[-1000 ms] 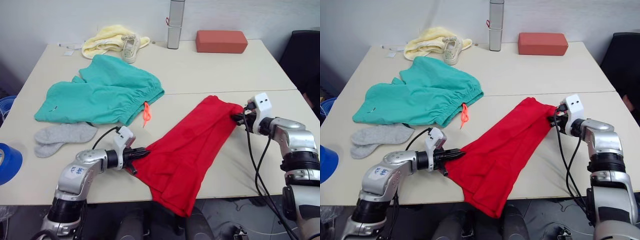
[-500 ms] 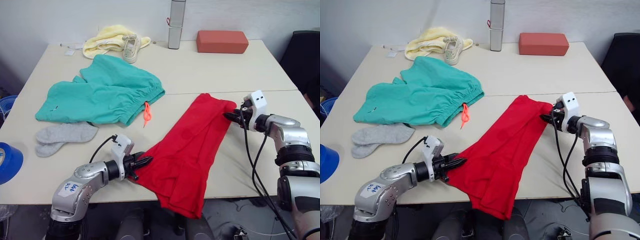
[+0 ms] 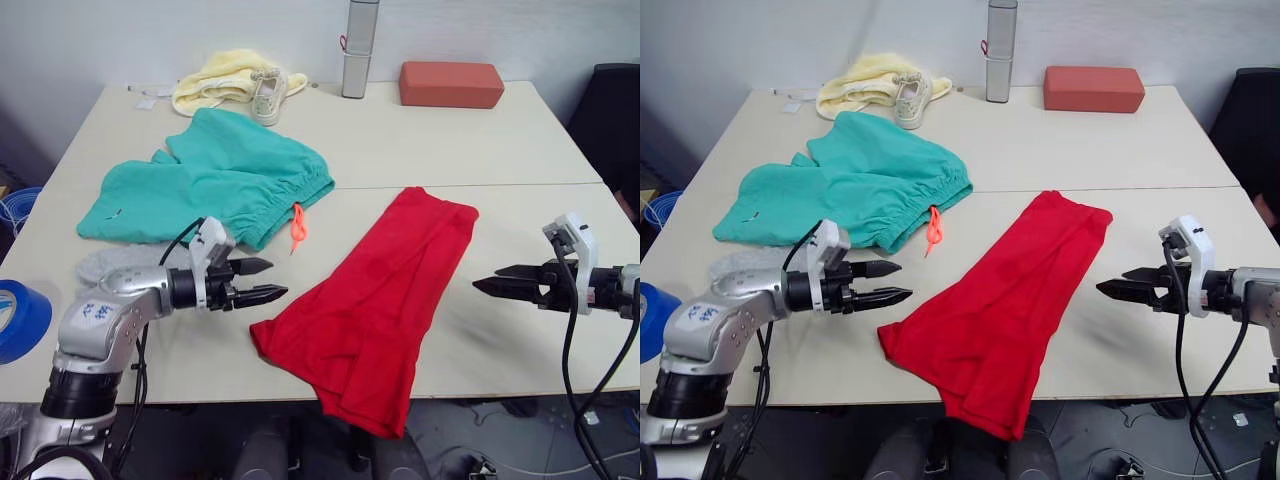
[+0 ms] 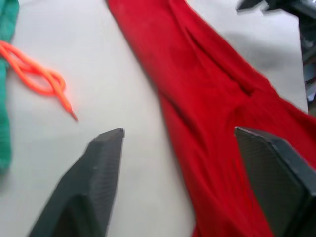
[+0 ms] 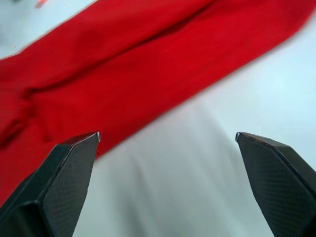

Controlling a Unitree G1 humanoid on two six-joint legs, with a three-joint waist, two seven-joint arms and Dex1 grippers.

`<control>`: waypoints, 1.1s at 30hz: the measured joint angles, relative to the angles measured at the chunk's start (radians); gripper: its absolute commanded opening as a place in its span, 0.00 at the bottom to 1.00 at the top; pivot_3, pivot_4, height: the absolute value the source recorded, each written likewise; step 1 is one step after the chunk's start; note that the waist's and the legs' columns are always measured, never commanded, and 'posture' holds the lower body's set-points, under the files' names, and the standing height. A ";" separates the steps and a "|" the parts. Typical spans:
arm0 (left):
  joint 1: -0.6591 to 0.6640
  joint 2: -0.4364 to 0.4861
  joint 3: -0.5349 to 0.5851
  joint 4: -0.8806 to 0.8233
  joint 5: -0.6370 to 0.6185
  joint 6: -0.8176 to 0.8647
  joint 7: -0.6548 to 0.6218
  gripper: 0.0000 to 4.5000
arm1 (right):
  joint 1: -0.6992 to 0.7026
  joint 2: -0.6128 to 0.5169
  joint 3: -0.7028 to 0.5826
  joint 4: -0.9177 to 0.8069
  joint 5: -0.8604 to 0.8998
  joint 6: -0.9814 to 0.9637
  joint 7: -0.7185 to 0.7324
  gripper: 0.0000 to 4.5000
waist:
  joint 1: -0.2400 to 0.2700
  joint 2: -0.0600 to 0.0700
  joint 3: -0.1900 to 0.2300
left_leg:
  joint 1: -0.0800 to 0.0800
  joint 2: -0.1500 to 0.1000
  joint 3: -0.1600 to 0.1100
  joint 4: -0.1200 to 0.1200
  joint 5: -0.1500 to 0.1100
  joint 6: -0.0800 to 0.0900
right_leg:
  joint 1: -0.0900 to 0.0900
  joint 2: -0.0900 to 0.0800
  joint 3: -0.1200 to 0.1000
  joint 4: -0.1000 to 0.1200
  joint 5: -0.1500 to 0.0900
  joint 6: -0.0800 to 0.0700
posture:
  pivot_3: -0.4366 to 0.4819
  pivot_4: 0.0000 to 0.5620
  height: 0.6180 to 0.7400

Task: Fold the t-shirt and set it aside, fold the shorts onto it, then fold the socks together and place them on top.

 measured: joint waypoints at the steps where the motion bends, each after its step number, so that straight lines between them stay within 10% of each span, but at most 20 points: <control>1: -0.034 -0.016 -0.021 0.024 0.005 -0.005 -0.003 1.00 | 0.021 0.001 -0.012 -0.058 0.034 0.050 -0.009 1.00 | 0.001 0.000 0.000 | -0.001 0.000 0.000 0.000 0.000 0.000 | 0.000 0.000 0.000 -0.001 0.000 0.000 | 0.48 0.27 1.00; 12: -0.438 -0.286 -0.285 0.545 0.178 -0.127 -0.082 1.00 | 0.268 0.316 -0.161 -0.455 0.281 0.267 -0.349 1.00 | 0.019 -0.003 0.000 | -0.009 -0.002 -0.001 0.003 0.004 0.007 | -0.005 0.001 -0.002 -0.001 0.002 0.003 | 0.48 0.27 1.00; 23: -0.708 -0.526 -0.245 1.203 0.357 -0.404 0.046 1.00 | 0.295 0.526 -0.117 -0.570 0.420 0.262 -0.673 1.00 | 0.014 -0.007 0.000 | -0.010 -0.002 -0.001 0.003 0.003 0.010 | -0.006 0.001 -0.002 -0.001 0.002 0.003 | 0.48 0.27 1.00; 33: -0.768 -0.575 -0.167 1.368 0.420 -0.453 0.092 1.00 | 0.296 0.547 -0.097 -0.585 0.518 0.255 -0.844 1.00 | 0.015 -0.015 -0.005 | -0.009 -0.001 -0.001 0.002 0.002 0.013 | -0.006 0.001 -0.002 -0.001 0.002 0.003 | 0.48 0.27 1.00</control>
